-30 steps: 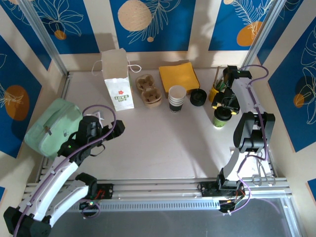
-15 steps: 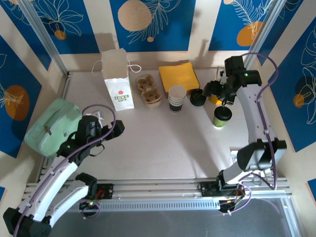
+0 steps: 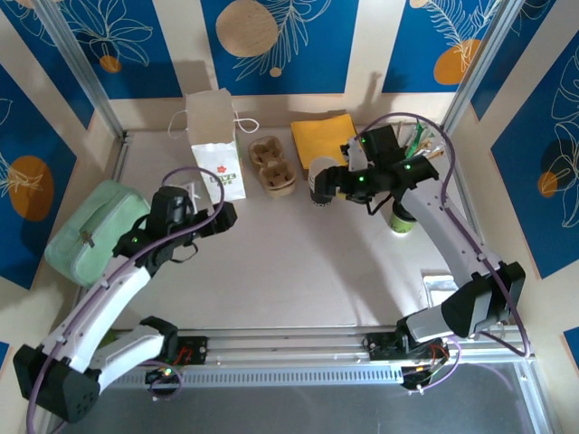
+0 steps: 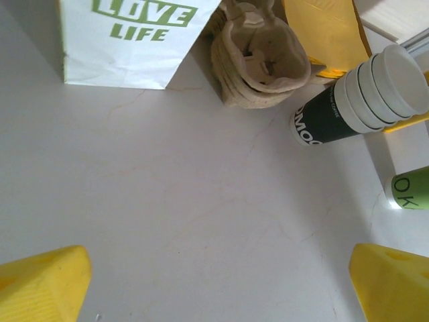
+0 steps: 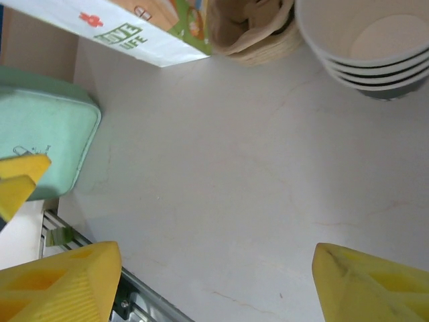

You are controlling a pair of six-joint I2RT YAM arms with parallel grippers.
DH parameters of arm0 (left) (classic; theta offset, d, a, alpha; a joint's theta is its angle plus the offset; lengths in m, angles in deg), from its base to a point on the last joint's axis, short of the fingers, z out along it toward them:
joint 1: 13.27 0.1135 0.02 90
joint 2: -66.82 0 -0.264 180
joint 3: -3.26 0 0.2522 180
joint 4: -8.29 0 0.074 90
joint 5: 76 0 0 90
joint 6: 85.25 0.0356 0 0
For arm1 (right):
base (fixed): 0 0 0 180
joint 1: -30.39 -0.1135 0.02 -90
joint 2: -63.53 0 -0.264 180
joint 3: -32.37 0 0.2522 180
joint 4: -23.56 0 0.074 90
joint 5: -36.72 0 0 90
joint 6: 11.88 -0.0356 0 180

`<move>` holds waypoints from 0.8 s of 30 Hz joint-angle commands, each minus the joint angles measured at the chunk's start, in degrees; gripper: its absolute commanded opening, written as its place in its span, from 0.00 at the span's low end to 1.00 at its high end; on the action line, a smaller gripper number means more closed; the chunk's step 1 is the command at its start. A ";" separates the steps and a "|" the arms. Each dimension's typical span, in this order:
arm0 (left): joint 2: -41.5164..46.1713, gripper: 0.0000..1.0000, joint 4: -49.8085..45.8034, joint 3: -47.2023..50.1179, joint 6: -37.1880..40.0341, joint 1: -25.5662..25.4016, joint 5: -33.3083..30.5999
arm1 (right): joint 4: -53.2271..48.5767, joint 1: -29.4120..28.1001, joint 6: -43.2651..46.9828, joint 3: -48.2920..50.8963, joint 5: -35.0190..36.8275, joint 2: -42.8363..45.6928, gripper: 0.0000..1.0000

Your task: Pack the takeout coffee

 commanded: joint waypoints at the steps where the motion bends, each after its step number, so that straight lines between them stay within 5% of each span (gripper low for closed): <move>1: -4.65 0.94 4.88 -2.01 0.67 0.62 3.91 | 7.86 -1.30 -0.53 3.79 -0.60 2.44 0.76; 6: -14.12 0.85 11.90 -3.49 -3.96 -0.67 7.87 | 17.67 -1.69 -0.14 12.05 1.48 4.89 0.75; 11: -23.82 0.78 16.02 -7.30 -7.95 -5.18 4.84 | 28.79 -2.01 0.26 20.28 5.48 8.24 0.73; 17: -34.92 0.68 17.91 -14.48 -12.07 -11.32 -3.86 | 40.19 -3.54 1.36 28.99 9.70 12.00 0.73; 24: -43.48 0.65 16.88 -22.31 -16.53 -12.83 -13.11 | 43.39 -5.10 2.87 34.55 14.10 12.25 0.73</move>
